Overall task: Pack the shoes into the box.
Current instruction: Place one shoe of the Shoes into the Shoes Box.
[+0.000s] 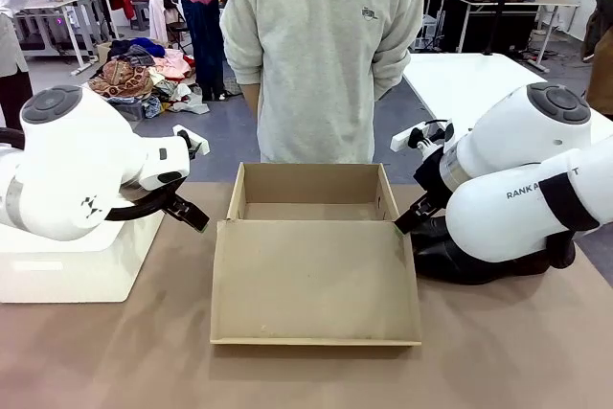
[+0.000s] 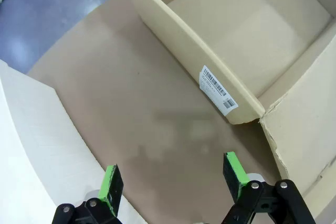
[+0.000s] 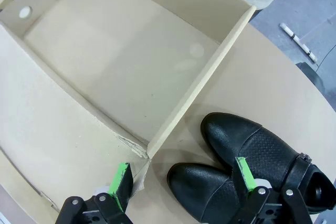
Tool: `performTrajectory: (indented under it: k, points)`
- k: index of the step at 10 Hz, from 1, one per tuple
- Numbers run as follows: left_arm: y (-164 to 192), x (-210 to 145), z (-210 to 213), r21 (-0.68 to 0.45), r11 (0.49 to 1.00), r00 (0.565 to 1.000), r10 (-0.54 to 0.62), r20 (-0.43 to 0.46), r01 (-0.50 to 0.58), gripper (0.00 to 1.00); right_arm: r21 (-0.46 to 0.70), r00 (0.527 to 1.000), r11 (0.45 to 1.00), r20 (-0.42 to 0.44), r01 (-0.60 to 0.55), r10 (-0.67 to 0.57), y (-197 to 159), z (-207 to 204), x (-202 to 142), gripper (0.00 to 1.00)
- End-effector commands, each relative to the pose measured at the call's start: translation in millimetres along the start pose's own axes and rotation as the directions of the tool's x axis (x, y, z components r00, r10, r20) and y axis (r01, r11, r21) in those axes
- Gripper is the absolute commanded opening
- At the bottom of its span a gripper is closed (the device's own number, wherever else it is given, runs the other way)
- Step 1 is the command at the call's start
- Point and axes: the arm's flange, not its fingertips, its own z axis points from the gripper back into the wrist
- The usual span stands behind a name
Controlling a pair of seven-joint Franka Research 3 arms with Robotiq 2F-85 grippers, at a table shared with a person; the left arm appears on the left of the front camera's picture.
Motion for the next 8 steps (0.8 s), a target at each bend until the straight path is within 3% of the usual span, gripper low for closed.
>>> performTrajectory:
  k: [1, 8]
  points:
    - [2.6, 4.1, 9.7, 0.015, 1.0, 1.0, 0.008, 0.0, -0.008, 1.0, 0.0, 1.0, 1.0, 0.0, 0.0, 0.0, 0.0, 0.0, 0.0, 1.0]
    - [2.5, 43.7, 99.3, 0.07, 0.992, 0.99, -0.114, 0.081, 0.109, 1.0, 0.051, 0.994, 0.998, 0.104, -0.031, 0.026, -26.5, 91.4, 27.9, 1.0]
